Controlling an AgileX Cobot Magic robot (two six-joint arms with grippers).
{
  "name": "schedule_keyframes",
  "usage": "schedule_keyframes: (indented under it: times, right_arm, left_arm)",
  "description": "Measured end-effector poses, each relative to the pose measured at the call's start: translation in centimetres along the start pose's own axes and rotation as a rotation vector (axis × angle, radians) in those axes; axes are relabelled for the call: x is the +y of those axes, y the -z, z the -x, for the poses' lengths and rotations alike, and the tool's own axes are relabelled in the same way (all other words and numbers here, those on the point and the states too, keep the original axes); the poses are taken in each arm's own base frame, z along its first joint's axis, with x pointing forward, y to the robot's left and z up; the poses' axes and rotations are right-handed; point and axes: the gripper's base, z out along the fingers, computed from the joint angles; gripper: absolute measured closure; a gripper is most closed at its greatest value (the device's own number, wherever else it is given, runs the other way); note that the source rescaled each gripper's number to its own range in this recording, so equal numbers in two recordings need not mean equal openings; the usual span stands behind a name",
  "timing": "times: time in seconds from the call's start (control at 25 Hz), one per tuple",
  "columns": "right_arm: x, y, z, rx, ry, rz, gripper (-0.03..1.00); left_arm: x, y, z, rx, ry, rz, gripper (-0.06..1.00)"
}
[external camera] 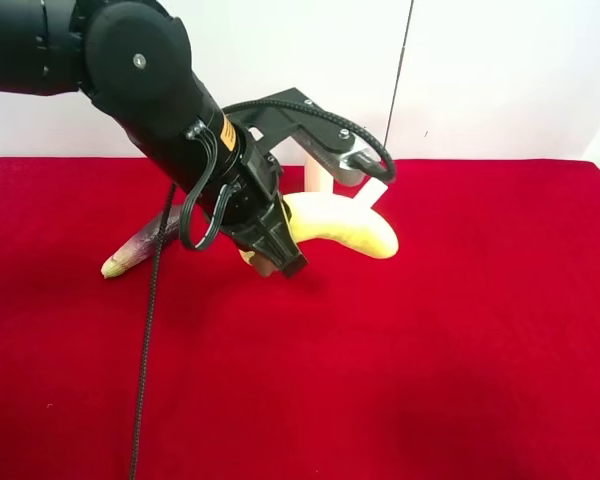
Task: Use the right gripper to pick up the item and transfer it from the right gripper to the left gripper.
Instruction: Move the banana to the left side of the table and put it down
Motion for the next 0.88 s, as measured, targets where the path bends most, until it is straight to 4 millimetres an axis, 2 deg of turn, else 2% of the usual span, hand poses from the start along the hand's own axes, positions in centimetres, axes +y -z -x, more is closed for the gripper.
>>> schedule_keyframes:
  times: [0.24,0.48,0.88]
  right_arm:
    - [0.5,-1.5,-1.2,0.066,0.011,0.017,-0.03]
    - [1.8,-2.5,-1.1,0.001,0.000,0.134,-0.03]
    - [2.4,-2.7,-1.2,-0.004,0.043,0.192,-0.03]
  left_arm:
    - [0.1,0.0,0.0,-0.002,0.012,-0.002,0.94]
    - [0.0,0.0,0.0,-0.006,0.038,-0.021,0.94]
    - [-0.1,0.0,0.0,-0.004,0.043,-0.025,0.94]
